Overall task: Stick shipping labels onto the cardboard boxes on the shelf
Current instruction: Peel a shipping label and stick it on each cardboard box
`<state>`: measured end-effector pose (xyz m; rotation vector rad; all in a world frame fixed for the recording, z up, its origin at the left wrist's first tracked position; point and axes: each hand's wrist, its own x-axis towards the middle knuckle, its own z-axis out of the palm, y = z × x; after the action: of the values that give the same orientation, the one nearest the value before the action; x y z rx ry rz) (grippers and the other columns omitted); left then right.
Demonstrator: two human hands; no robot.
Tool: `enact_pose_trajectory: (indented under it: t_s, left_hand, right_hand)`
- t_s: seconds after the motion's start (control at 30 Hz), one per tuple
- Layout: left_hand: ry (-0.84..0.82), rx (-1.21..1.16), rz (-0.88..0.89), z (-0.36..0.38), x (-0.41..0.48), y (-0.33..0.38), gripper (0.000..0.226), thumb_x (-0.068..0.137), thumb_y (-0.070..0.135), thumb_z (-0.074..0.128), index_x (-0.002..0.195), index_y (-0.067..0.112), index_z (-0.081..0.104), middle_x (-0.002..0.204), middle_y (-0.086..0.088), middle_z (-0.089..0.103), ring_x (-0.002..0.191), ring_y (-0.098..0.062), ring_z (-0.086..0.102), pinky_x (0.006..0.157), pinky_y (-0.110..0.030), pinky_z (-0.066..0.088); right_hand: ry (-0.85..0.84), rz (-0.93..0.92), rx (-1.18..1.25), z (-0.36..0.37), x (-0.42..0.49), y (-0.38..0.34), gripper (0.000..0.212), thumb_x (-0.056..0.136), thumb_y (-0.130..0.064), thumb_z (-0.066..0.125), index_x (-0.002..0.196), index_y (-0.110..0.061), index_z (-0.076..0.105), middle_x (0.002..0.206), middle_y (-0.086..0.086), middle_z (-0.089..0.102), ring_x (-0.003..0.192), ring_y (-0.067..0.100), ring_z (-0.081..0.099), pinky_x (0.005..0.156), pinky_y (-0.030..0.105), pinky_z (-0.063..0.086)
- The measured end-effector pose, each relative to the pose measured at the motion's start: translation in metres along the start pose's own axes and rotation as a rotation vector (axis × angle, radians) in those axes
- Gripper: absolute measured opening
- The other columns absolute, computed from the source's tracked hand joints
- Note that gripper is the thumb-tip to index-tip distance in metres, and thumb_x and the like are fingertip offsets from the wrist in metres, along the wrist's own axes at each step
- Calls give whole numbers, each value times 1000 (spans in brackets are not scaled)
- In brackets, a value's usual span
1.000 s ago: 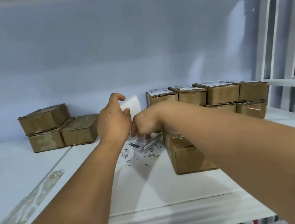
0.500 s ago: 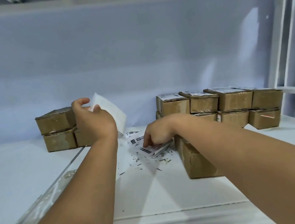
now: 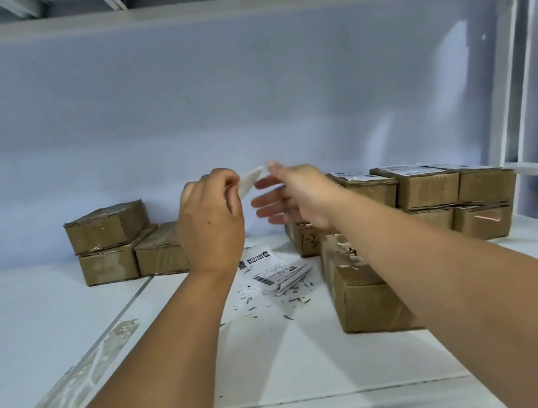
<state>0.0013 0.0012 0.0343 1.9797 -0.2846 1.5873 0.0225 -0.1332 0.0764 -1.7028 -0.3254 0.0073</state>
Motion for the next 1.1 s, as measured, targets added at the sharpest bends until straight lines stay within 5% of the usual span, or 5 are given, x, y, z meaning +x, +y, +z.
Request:
enact_pose_trajectory:
  t_s: [0.13, 0.33, 0.67, 0.9, 1.1]
  left_hand:
    - [-4, 100, 248, 5, -3, 4, 13, 88, 14, 51, 86, 16, 64, 80, 2, 66, 80, -23, 56, 55, -29, 42]
    - [-90, 103, 450, 15, -9, 11, 9, 82, 7, 63, 84, 15, 66, 78, 1, 65, 83, -16, 47, 48, -36, 50]
    - [-78, 197, 827, 22, -16, 26, 19, 84, -2, 56, 78, 13, 66, 77, 1, 64, 75, -20, 57, 44, -34, 47]
    - [-341, 69, 503, 24, -18, 27, 41, 90, 47, 44, 97, 13, 65, 90, -2, 67, 89, -17, 51, 63, -32, 50]
    - [-369, -41, 295, 25, -18, 24, 43, 86, 46, 48, 104, 12, 66, 100, -4, 67, 93, -23, 60, 80, -19, 35]
  right_hand:
    - [-10, 36, 290, -20, -14, -12, 52, 93, -53, 47, 109, -5, 59, 85, 13, 71, 73, 25, 71, 65, 30, 59]
    - [-3, -92, 404, -45, -32, -1, 16, 92, 3, 53, 105, -3, 61, 74, 9, 72, 65, 18, 71, 64, 25, 59]
    - [16, -176, 262, -53, -46, 25, 14, 92, -9, 58, 80, -7, 64, 64, 1, 70, 62, 13, 68, 64, 23, 58]
    - [37, -139, 277, -56, -47, 29, 15, 93, 1, 53, 81, -5, 61, 59, 1, 68, 52, 9, 65, 51, 20, 55]
    - [-52, -167, 281, -54, -49, 33, 14, 91, 5, 54, 86, -6, 62, 63, 0, 69, 57, 9, 67, 64, 21, 58]
